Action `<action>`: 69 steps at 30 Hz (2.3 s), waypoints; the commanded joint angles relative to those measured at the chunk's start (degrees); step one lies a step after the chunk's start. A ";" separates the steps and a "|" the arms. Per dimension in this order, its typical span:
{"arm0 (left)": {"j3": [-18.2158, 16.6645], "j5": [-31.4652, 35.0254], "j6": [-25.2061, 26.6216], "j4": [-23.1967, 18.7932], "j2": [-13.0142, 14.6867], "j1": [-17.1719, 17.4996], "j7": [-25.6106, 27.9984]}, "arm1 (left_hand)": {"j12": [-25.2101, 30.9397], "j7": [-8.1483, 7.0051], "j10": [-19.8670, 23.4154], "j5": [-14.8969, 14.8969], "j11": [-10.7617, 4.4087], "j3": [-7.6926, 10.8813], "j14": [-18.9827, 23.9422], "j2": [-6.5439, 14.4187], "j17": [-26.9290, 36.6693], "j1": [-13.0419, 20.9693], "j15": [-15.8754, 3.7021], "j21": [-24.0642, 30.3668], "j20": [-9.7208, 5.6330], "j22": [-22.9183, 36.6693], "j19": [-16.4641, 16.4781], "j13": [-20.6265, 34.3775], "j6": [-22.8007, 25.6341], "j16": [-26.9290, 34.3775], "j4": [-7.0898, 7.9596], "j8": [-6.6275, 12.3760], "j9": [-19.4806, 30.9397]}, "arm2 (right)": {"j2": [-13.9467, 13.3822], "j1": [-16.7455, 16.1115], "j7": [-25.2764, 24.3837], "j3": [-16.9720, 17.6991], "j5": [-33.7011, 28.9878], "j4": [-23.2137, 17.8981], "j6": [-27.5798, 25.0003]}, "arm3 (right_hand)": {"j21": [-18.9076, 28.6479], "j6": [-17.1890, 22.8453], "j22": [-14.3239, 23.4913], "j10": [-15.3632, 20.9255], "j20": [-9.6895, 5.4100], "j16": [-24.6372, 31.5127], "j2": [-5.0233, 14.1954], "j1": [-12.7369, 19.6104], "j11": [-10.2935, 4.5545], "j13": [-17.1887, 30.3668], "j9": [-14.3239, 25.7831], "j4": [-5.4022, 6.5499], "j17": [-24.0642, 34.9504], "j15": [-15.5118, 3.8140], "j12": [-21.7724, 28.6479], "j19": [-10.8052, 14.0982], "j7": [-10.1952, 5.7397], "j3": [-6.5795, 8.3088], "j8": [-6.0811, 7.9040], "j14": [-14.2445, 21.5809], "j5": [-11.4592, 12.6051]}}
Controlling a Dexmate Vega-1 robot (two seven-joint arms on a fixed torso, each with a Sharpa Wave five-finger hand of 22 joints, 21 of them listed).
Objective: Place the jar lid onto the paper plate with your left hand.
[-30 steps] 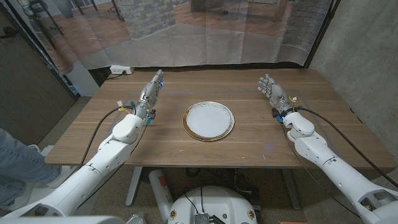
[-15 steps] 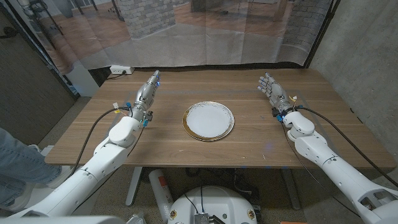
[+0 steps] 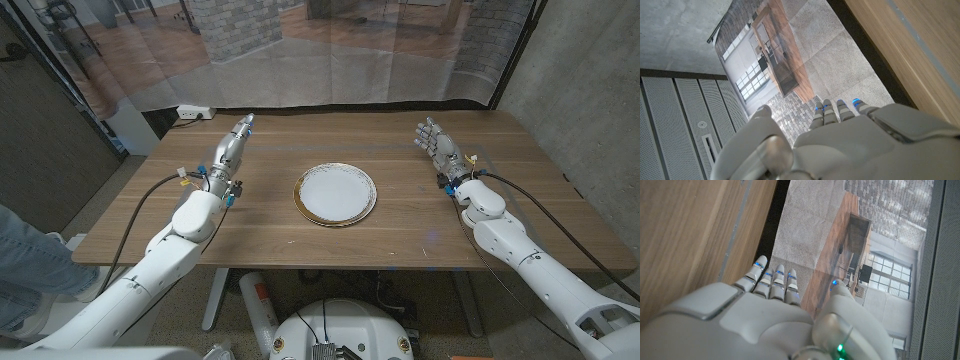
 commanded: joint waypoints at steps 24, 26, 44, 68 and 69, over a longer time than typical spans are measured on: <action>-4.66 11.67 2.53 -5.62 2.11 6.78 9.36 | 0.56 -0.27 1.73 -0.10 -0.97 0.20 1.84 0.66 0.13 1.66 -0.57 0.18 0.63 0.10 0.70 0.26 2.51 0.52 -0.79 0.55 0.25 | 0.12 -0.10 0.52 0.09 0.30 -0.04 0.50 | -0.69 0.43 0.28 0.48 -0.69 -0.01 0.35 0.57 -0.14 0.22 0.20 -0.64 0.13 0.09 -0.12 0.80 0.01 0.23 0.26 0.50 0.15; -4.85 12.61 2.86 -5.94 2.19 7.12 10.03 | 0.54 -0.32 1.78 -0.10 -1.08 0.21 1.94 0.69 0.13 1.72 -0.65 0.19 0.63 0.10 0.78 0.27 2.64 0.53 -0.82 0.56 0.25 | 0.07 -0.21 0.44 0.14 0.34 -0.19 0.45 | -0.73 0.43 0.28 0.52 -0.69 -0.01 0.35 0.58 -0.09 0.22 0.20 -0.66 0.13 0.12 -0.12 0.83 -0.03 0.23 0.25 0.51 0.14; -8.01 19.83 6.34 -9.64 2.90 11.77 15.82 | 0.44 -0.69 2.27 -0.04 -1.54 0.28 2.28 1.00 0.14 2.20 -0.96 0.03 0.81 0.10 0.90 0.29 3.53 0.36 -1.05 0.58 0.27 | 0.42 -0.40 0.43 -0.04 0.28 -0.17 0.79 | -1.13 0.48 0.29 0.48 -0.67 -0.05 0.43 0.57 -0.17 0.23 0.21 -0.77 0.14 0.18 -0.18 1.03 -0.10 0.19 0.25 0.55 0.14; -11.12 26.27 13.93 -14.19 3.88 16.04 18.81 | 0.28 -1.01 2.84 0.07 -2.00 0.37 2.82 1.38 0.16 2.84 -1.11 -0.04 1.07 0.07 1.43 0.31 4.25 0.24 -1.37 0.42 0.30 | 0.34 -1.05 0.36 0.18 0.48 -0.64 1.14 | -1.62 0.62 0.31 0.51 -0.68 -0.07 0.48 0.57 -0.16 0.23 0.22 -0.92 0.14 0.10 -0.22 1.34 -0.22 0.13 0.28 0.65 0.12; -11.14 26.44 14.27 -14.29 3.95 16.11 18.81 | 0.29 -1.06 2.91 0.08 -2.08 0.38 2.93 1.41 0.17 2.88 -1.13 -0.02 1.07 0.07 1.51 0.31 4.25 0.26 -1.39 0.40 0.30 | 0.32 -1.10 0.26 0.21 0.46 -0.71 1.12 | -1.64 0.63 0.31 0.53 -0.69 -0.08 0.48 0.56 -0.16 0.23 0.22 -0.93 0.14 0.09 -0.21 1.34 -0.18 0.13 0.28 0.64 0.12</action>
